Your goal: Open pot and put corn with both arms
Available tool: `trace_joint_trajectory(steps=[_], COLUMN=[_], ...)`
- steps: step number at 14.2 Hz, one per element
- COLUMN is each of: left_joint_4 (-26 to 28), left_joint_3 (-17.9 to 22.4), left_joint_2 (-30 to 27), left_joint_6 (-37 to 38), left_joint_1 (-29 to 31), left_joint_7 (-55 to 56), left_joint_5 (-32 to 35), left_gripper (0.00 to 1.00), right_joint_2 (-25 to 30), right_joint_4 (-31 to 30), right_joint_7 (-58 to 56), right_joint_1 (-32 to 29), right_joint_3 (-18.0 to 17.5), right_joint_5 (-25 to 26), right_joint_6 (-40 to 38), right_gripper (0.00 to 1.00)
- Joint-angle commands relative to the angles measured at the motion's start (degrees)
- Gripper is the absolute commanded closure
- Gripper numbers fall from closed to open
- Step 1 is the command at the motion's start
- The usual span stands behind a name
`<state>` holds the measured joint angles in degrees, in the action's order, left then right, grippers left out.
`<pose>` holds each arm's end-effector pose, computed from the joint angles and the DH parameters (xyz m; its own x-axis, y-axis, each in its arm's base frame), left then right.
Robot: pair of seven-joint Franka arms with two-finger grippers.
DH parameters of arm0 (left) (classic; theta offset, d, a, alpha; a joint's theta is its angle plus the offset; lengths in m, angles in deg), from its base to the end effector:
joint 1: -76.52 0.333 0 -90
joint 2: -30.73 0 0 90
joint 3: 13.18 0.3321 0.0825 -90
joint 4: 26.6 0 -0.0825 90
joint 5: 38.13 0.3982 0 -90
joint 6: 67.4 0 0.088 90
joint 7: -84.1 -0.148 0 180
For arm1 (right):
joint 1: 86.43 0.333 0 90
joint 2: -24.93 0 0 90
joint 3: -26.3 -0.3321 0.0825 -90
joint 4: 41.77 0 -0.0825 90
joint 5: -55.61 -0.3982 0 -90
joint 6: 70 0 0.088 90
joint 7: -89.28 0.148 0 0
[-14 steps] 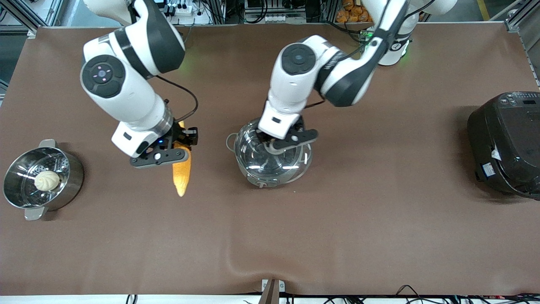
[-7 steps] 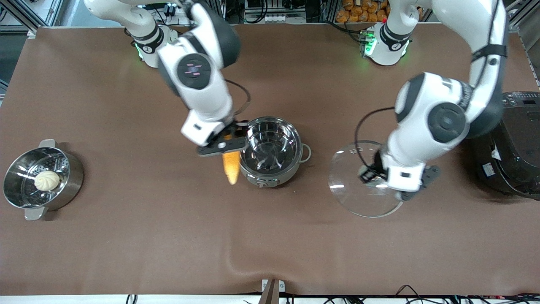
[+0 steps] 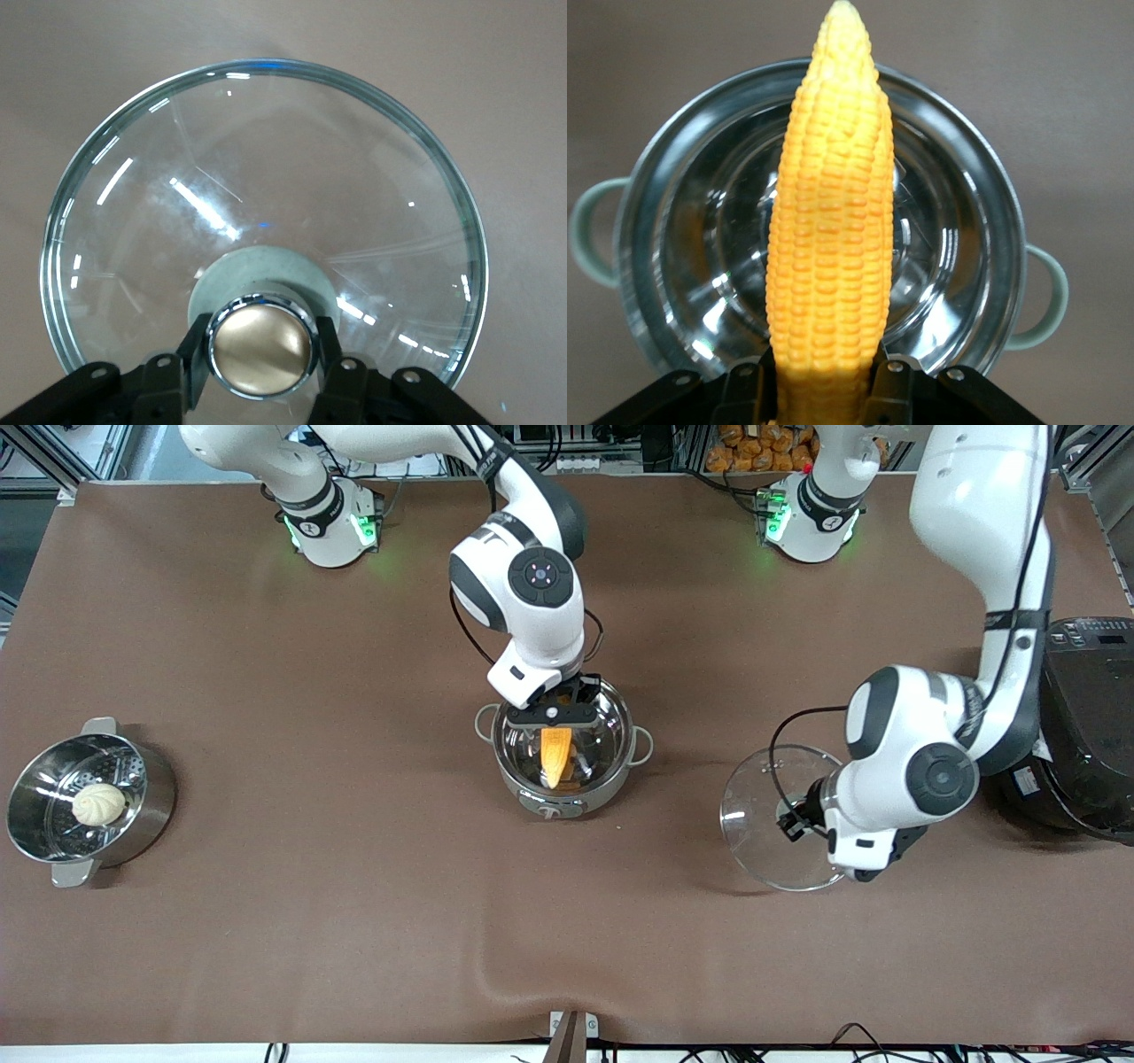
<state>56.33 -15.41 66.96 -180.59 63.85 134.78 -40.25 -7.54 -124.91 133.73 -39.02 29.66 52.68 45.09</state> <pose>0.6987 -0.1856 0.2742 0.7916 0.6013 -0.1088 0.6003 -0.7985 -0.0456 0.5163 0.5152 0.3229 0.9997 -0.0198 -0.0161 -0.0199 -0.9998 -0.0048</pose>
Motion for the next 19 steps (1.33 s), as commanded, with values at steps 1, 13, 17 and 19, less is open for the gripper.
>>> trace_joint_trajectory(steps=[1,13,17,19], left_joint_4=[1.7,10.4,10.8,10.8], left_joint_3=[0.0,0.0,0.0,0.0], left_joint_2=[-0.2,0.8,-1.1,-4.9], left_joint_6=[-4.3,-17.9,-16.8,-12.1], left_joint_1=[-0.2,-0.9,-0.7,-0.1], left_joint_7=[0.6,1.9,1.5,0.1], left_joint_5=[-0.3,2.6,2.6,2.6], left_gripper=[1.0,0.75,0.0,0.0], right_joint_2=[-1.5,-2.7,5.2,9.6], right_joint_4=[0.4,1.1,1.1,0.9], right_joint_7=[2.2,2.3,-4.9,-9.6], right_joint_1=[0.5,0.0,-7.5,-12.3], right_joint_3=[-0.1,0.2,0.2,0.2], right_joint_5=[0.4,0.0,-0.7,-0.6], right_joint_6=[0.1,2.2,-7.7,-11.1], right_gripper=[0.96,0.0,0.0,0.0])
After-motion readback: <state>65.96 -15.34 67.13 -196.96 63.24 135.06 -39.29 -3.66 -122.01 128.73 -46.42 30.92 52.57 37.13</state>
